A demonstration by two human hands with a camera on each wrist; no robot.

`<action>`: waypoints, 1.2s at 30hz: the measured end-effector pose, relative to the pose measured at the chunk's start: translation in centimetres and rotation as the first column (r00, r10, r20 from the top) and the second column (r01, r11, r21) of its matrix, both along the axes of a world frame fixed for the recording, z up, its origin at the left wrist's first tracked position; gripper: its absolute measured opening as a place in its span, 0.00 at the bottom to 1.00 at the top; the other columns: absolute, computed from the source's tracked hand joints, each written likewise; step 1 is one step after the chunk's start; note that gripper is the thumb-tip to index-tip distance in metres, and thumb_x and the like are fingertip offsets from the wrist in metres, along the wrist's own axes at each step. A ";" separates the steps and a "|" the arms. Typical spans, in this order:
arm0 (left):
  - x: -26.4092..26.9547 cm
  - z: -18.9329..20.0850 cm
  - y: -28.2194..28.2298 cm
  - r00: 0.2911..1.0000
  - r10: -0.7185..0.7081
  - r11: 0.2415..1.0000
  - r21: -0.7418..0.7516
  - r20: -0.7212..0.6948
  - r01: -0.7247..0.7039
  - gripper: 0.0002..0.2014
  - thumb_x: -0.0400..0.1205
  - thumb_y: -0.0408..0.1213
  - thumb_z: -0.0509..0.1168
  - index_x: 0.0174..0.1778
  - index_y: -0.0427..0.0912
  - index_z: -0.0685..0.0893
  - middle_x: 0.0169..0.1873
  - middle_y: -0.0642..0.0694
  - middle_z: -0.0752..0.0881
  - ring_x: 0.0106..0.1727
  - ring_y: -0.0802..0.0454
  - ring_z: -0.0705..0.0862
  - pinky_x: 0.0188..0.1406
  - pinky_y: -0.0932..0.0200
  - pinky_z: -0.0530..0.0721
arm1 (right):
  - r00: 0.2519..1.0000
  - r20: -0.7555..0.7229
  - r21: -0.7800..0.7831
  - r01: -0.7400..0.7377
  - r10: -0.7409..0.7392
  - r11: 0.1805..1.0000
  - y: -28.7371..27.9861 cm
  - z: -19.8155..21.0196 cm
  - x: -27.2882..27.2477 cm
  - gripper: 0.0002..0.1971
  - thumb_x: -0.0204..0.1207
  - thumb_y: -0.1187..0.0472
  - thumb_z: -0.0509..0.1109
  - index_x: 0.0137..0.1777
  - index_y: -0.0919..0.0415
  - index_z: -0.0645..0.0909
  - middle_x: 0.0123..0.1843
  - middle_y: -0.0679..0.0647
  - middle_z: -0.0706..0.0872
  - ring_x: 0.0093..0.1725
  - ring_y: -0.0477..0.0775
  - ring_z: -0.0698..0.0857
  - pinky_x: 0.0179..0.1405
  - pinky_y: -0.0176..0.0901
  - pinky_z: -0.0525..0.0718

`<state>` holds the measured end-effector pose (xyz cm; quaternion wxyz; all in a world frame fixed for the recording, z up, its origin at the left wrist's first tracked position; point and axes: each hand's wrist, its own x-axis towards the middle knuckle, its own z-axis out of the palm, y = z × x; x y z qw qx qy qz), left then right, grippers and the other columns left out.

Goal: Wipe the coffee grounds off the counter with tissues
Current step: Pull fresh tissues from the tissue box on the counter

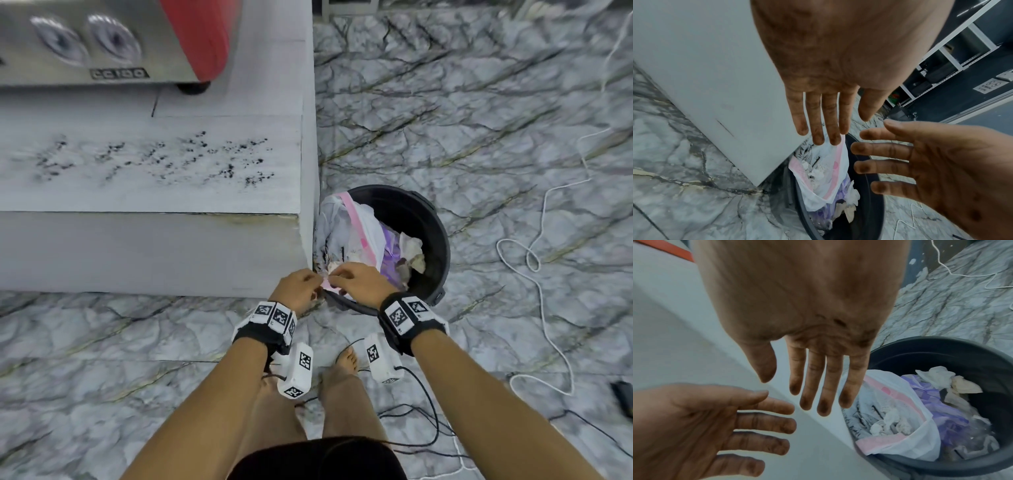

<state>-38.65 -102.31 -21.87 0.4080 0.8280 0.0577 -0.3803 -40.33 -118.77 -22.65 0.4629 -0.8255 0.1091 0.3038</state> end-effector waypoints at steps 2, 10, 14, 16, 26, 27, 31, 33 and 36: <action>-1.0 0.6 2.3 1.000 0.021 1.000 -0.002 0.023 -0.020 0.14 0.82 0.45 0.59 0.51 0.42 0.85 0.50 0.43 0.90 0.52 0.43 0.86 0.56 0.49 0.83 | 0.999 0.025 0.000 -0.032 0.032 0.999 2.3 1.3 -0.5 0.12 0.77 0.51 0.69 0.54 0.56 0.85 0.51 0.51 0.88 0.48 0.49 0.86 0.47 0.37 0.80; -4.0 2.7 14.3 0.988 0.136 0.991 -0.024 0.068 -0.135 0.12 0.83 0.43 0.59 0.52 0.42 0.85 0.46 0.45 0.90 0.45 0.49 0.86 0.52 0.51 0.84 | 0.983 0.046 0.037 -0.181 0.179 0.983 13.6 4.3 -1.0 0.09 0.78 0.52 0.69 0.52 0.56 0.84 0.51 0.53 0.89 0.49 0.53 0.88 0.35 0.32 0.78; -4.8 3.6 22.2 0.978 0.168 0.986 -0.014 0.124 -0.167 0.09 0.82 0.45 0.60 0.47 0.49 0.85 0.46 0.49 0.90 0.49 0.48 0.87 0.58 0.48 0.83 | 0.941 0.101 0.012 -0.325 0.322 0.946 20.8 6.1 -0.8 0.10 0.79 0.51 0.68 0.54 0.55 0.85 0.49 0.48 0.87 0.49 0.48 0.84 0.42 0.31 0.74; -5.2 4.1 26.2 0.971 0.191 0.981 -0.011 0.143 -0.192 0.07 0.81 0.46 0.61 0.45 0.53 0.85 0.46 0.50 0.90 0.50 0.49 0.86 0.59 0.47 0.82 | 0.910 0.127 -0.015 -0.397 0.395 0.918 24.5 6.9 -0.4 0.12 0.79 0.51 0.67 0.56 0.55 0.84 0.52 0.47 0.87 0.51 0.46 0.82 0.48 0.32 0.73; -6.1 9.0 44.0 0.859 0.428 0.893 0.014 0.281 -0.450 0.11 0.82 0.42 0.61 0.52 0.44 0.87 0.50 0.47 0.89 0.52 0.47 0.85 0.60 0.49 0.81 | 0.716 0.291 -0.081 -0.643 0.635 0.762 42.4 11.8 3.9 0.13 0.80 0.52 0.66 0.59 0.56 0.85 0.60 0.50 0.88 0.59 0.49 0.84 0.59 0.37 0.76; -6.1 9.7 45.4 0.846 0.445 0.882 0.019 0.293 -0.471 0.11 0.82 0.42 0.61 0.53 0.44 0.86 0.50 0.47 0.89 0.52 0.47 0.84 0.58 0.50 0.81 | 0.696 0.305 -0.082 -0.661 0.650 0.746 44.0 12.3 4.3 0.13 0.80 0.52 0.66 0.59 0.56 0.85 0.60 0.50 0.88 0.59 0.49 0.84 0.60 0.37 0.77; -5.7 11.9 50.7 0.796 0.507 0.842 0.011 0.330 -0.540 0.10 0.82 0.43 0.62 0.51 0.45 0.86 0.48 0.48 0.89 0.52 0.47 0.85 0.59 0.49 0.81 | 0.627 0.360 -0.083 -0.716 0.691 0.693 49.8 14.5 6.1 0.13 0.80 0.52 0.66 0.59 0.56 0.85 0.60 0.49 0.88 0.59 0.48 0.83 0.58 0.35 0.75; -5.2 12.9 53.0 0.774 0.523 0.824 0.018 0.356 -0.566 0.10 0.81 0.44 0.62 0.50 0.45 0.87 0.47 0.49 0.90 0.53 0.47 0.86 0.62 0.46 0.81 | 0.594 0.387 -0.085 -0.738 0.705 0.669 52.3 15.5 7.1 0.13 0.80 0.52 0.67 0.59 0.55 0.85 0.59 0.49 0.88 0.59 0.48 0.84 0.58 0.35 0.75; -4.1 14.1 56.0 0.759 0.510 0.822 0.032 0.404 -0.569 0.09 0.80 0.45 0.63 0.48 0.47 0.87 0.45 0.50 0.90 0.51 0.48 0.86 0.62 0.44 0.81 | 0.559 0.433 -0.076 -0.759 0.708 0.646 55.7 16.7 8.7 0.12 0.80 0.53 0.67 0.58 0.55 0.86 0.58 0.49 0.88 0.58 0.47 0.84 0.56 0.34 0.75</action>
